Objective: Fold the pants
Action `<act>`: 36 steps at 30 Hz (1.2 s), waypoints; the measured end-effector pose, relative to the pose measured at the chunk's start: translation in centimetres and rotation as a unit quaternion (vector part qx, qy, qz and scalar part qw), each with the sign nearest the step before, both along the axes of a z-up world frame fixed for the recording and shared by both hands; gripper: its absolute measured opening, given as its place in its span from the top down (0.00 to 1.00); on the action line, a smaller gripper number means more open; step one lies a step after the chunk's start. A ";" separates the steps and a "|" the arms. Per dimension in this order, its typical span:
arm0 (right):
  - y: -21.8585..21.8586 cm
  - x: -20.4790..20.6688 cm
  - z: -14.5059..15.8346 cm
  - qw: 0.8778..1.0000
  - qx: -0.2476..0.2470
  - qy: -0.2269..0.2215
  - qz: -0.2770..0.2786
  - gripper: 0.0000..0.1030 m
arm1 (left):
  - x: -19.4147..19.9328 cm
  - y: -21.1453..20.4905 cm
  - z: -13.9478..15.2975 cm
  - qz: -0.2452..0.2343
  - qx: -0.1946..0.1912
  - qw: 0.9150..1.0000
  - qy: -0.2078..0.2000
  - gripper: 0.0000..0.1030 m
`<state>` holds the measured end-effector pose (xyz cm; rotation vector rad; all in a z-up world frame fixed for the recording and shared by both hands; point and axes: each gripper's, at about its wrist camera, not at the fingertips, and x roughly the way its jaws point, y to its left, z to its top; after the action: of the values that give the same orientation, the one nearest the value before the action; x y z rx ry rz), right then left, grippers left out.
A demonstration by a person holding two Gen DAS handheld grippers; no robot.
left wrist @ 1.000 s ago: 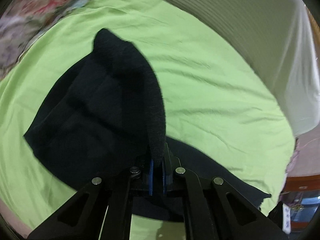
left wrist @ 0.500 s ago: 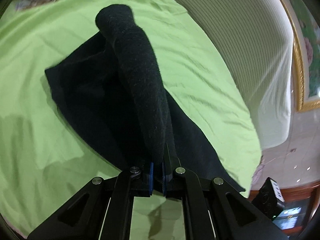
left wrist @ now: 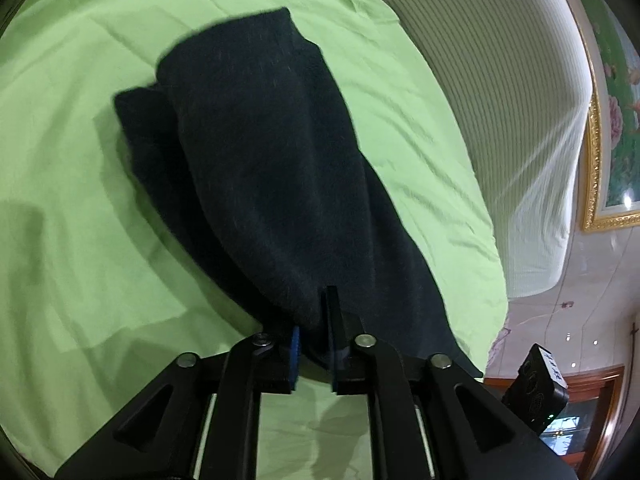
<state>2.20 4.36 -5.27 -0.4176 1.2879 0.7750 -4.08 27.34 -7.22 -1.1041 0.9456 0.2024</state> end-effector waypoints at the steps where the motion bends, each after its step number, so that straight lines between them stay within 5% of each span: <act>1: 0.1 0.1 -0.1 1.000 -0.004 0.000 -0.002 0.88 | 0.0 0.0 0.1 0.000 0.003 1.000 -0.001 0.86; 7: 0.6 0.1 0.2 1.000 -0.009 0.000 -0.008 0.79 | -1.7 1.6 1.2 0.014 0.027 1.000 0.003 0.74; 14: 1.1 0.7 1.9 0.999 0.040 0.012 -0.022 0.71 | -3.2 2.7 2.5 0.029 0.065 0.997 0.014 0.62; 20: 1.6 3.8 2.8 0.996 0.066 0.003 -0.058 0.71 | -3.5 3.8 1.6 0.043 0.057 0.997 0.043 0.51; 29: 1.0 11.1 1.9 0.989 0.070 0.005 -0.133 0.71 | -4.5 5.1 0.0 0.046 0.038 0.997 0.052 0.50; 36: 1.2 14.9 -1.4 0.989 0.039 0.050 -0.134 0.71 | -3.7 5.7 -1.1 0.041 0.038 0.997 0.056 0.50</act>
<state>17.14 5.56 -6.67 -0.1385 1.3683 0.6216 -7.79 33.08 -8.36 -1.0716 0.9848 0.3678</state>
